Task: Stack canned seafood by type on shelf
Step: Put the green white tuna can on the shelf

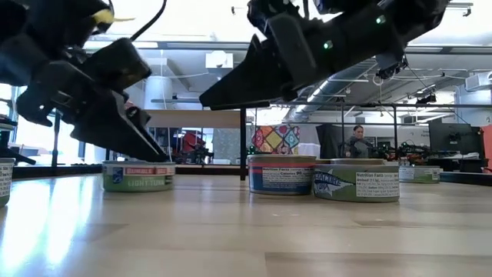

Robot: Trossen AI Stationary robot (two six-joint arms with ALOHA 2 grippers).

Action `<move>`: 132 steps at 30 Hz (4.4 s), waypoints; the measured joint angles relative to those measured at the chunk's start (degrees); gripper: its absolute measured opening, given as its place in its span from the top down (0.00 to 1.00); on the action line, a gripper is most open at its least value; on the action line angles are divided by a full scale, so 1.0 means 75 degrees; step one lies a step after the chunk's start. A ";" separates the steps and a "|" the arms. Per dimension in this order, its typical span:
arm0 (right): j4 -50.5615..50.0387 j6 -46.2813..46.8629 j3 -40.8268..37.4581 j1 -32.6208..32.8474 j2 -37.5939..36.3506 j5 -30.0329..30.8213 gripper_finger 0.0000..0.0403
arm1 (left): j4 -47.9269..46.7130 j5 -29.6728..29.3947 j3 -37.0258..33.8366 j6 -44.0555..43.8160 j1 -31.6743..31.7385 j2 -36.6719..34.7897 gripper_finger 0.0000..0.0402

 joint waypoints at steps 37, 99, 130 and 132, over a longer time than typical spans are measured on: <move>-0.2356 -0.2597 0.2465 -0.0257 0.1973 -0.0608 0.97 | -0.5737 -0.3372 0.1841 -0.0923 -0.1914 -0.0879 0.62; -0.2145 -0.1040 0.2442 -0.0387 0.1504 -0.0743 1.00 | -0.4813 -0.3934 0.1983 0.2562 -0.1919 0.0401 0.37; -0.2100 -0.0583 0.2451 -0.0584 0.1467 -0.1041 1.00 | -0.4299 -0.3937 0.1964 0.3269 -0.1396 0.1257 0.37; -0.2281 -0.0569 0.2451 -0.0584 0.1413 -0.1033 1.00 | -0.4266 -0.3837 0.1964 0.3191 -0.1368 0.1267 0.37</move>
